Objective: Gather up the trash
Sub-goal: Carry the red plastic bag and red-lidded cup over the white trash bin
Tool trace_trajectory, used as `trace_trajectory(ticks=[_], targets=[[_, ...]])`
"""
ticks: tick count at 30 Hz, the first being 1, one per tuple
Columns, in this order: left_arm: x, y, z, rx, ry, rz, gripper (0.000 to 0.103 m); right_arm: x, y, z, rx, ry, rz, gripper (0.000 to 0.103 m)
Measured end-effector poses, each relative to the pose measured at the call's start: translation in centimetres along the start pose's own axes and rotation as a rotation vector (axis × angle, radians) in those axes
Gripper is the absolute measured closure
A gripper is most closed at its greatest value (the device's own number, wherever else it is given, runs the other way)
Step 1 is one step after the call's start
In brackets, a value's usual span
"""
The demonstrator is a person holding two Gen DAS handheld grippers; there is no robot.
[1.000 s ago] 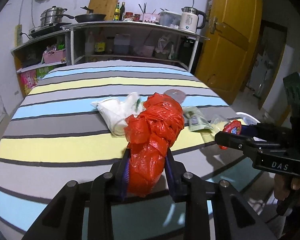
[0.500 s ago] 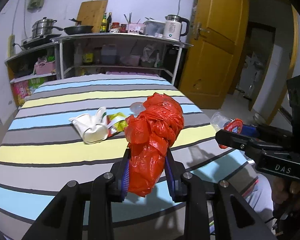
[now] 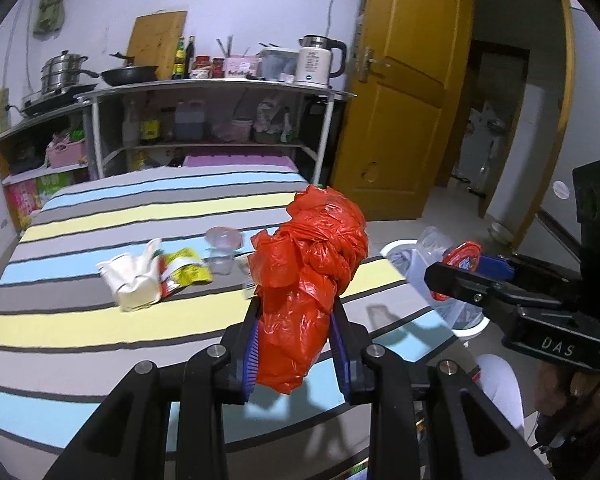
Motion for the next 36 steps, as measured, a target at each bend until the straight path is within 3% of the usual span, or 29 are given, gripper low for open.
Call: trace_trajectory(ticks=[18, 36], targets=[[-2.1, -5.6, -8.0, 0.121, -0.087, 0.036, 0.072, 0.8, 2.1, -8.0, 0.149, -0.095, -0.011, 0.059], [-2.8, -12.2, -13.6, 0.211, -0.142, 0.109, 0.072, 2.7, 2.6, -15.2, 0.237, -0.198, -0.003, 0.059]])
Point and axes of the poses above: each gripper's, at about its wrist camera, not at the fingertips, and y roughly against the way its jaws point, z to its left, x to its underside, the point moved 6 cm from there along -y, roughly the way its jaws point, and after that the axes turned 3 degrees about x, right-handed, at the moved point
